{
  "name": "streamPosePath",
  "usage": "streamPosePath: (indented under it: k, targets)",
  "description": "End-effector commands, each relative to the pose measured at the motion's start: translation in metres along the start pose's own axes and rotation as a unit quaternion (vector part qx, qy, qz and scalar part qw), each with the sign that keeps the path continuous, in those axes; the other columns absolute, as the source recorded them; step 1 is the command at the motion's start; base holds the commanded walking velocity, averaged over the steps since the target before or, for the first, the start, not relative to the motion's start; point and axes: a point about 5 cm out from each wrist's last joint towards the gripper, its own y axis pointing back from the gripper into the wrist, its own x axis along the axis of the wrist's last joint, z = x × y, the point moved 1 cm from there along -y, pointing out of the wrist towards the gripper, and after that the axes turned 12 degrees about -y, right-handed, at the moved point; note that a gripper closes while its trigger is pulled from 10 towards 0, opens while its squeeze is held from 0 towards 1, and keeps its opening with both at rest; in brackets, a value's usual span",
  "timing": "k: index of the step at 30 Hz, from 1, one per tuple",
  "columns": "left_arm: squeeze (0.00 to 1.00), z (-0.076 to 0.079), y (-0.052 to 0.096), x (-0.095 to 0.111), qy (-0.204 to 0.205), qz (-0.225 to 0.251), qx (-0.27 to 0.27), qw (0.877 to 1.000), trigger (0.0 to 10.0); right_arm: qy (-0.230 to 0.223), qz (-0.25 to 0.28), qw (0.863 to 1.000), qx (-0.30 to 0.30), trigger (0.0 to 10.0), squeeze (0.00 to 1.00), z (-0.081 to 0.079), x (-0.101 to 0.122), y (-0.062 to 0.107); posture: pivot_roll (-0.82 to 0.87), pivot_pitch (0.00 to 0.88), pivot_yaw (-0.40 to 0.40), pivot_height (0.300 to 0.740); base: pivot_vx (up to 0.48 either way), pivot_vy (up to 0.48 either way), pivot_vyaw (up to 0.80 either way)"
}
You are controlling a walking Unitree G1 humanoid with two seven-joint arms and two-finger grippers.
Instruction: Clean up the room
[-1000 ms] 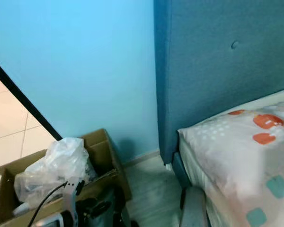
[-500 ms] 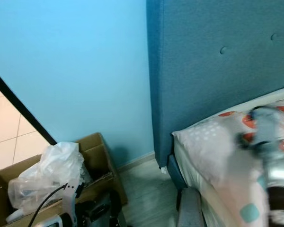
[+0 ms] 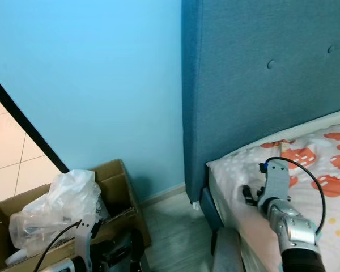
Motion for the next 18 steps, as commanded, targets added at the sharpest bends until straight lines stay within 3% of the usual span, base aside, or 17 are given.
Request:
streamPosePath:
  k: [1, 2, 4, 8, 10, 12, 13, 14, 18]
  targets:
    - [0.0, 0.012, 0.002, -0.027, 0.026, -0.05, -0.018, 0.998, 10.0, -0.028, -0.035, 0.999, 0.026, 10.0, 0.0, -0.005, -0.018, 0.0, 0.05, 0.166, 0.049, 0.561, 0.0, 0.0, 0.0]
    - [0.0, 0.012, 0.002, -0.027, 0.026, -0.05, -0.018, 0.998, 10.0, -0.028, -0.035, 0.999, 0.026, 10.0, 0.0, -0.005, -0.018, 0.0, 0.05, 0.166, 0.049, 0.561, 0.0, 0.0, 0.0]
    - [0.0, 0.013, 0.0, -0.026, 0.025, -0.049, -0.02, 0.998, 10.0, -0.082, 0.005, 0.996, 0.039, 10.0, 0.0, -0.002, 0.0, 0.005, 0.04, 0.159, 0.046, 0.561, 0.0, 0.0, 0.0]
    - [0.0, 0.016, -0.003, -0.025, 0.023, -0.049, -0.024, 0.998, 10.0, -0.108, 0.061, 0.992, 0.022, 10.0, 0.0, 0.011, 0.024, 0.014, 0.03, 0.152, 0.041, 0.561, 0.0, 0.0, 0.0]
    - [0.0, 0.019, -0.005, -0.025, 0.024, -0.048, -0.027, 0.998, 10.0, -0.06, 0.09, 0.993, -0.044, 10.0, 0.0, 0.032, 0.037, 0.025, 0.03, 0.15, 0.035, 0.561, 0.0, 0.0, 0.0]
    - [0.0, 0.02, -0.006, -0.025, 0.024, -0.048, -0.028, 0.998, 10.0, -0.047, 0.098, 0.992, -0.061, 10.0, 0.0, 0.037, 0.041, 0.029, 0.03, 0.15, 0.035, 0.561, 0.0, 0.0, 0.0]
    - [0.0, 0.021, -0.007, -0.025, 0.025, -0.047, -0.029, 0.998, 10.0, -0.011, 0.101, 0.992, -0.077, 10.0, 0.0, 0.043, 0.045, 0.038, 0.03, 0.147, 0.031, 0.561, 0.0, 0.0, 0.0]
    - [0.0, 0.022, -0.008, -0.024, 0.026, -0.046, -0.03, 0.998, 10.0, 0.028, 0.091, 0.992, -0.077, 10.0, 0.0, 0.046, 0.048, 0.051, 0.02, 0.147, 0.027, 0.561, 0.0, 0.0, 0.0]
    - [0.0, 0.024, -0.009, -0.025, 0.027, -0.046, -0.034, 0.998, 10.0, 0.079, 0.06, 0.993, -0.062, 10.0, 0.0, 0.046, 0.047, 0.071, 0.02, 0.146, 0.024, 0.561, 0.0, 0.0, 0.0]
